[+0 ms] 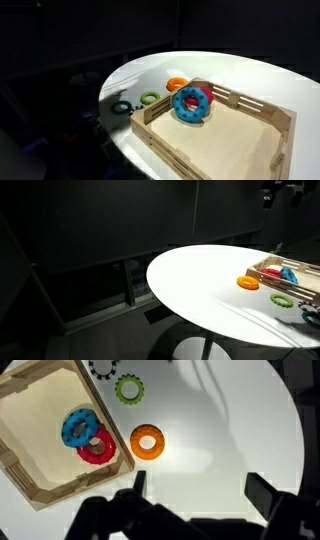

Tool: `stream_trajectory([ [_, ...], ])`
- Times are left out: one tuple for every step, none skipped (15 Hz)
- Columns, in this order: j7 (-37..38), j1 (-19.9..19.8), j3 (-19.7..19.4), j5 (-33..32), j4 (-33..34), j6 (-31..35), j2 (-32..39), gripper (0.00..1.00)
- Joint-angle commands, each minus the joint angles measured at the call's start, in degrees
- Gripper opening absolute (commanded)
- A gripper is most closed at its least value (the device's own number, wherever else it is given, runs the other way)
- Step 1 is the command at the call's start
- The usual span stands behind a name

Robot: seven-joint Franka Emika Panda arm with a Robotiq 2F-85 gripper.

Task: Put the orange ring onto the wooden tray

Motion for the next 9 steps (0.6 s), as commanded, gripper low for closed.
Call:
stream_trajectory([
  [-0.94, 0.63, -0.81, -0.07, 0.35, 3.51, 3.03, 1.00],
  [-1.51, 0.67, -0.90, -0.44, 0.03, 4.02, 3.89, 1.00],
  [-1.91, 0.70, -1.03, -0.60, -0.23, 4.41, 4.69, 1.00],
  [-2.45, 0.64, -1.20, -0.94, -0.63, 4.78, 5.57, 1.00],
  [-2.90, 0.63, -1.38, -1.13, -0.79, 4.83, 6.39, 1.00],
  [-3.05, 0.56, -1.55, -1.55, -0.91, 4.70, 7.26, 1.00],
  [-3.37, 0.54, -1.79, -1.79, -0.87, 4.42, 8.12, 1.00],
  [-3.69, 0.56, -2.05, -1.94, -0.76, 4.19, 8.88, 1.00],
  [-3.53, 0.55, -2.29, -2.12, -0.49, 3.86, 9.48, 1.00],
])
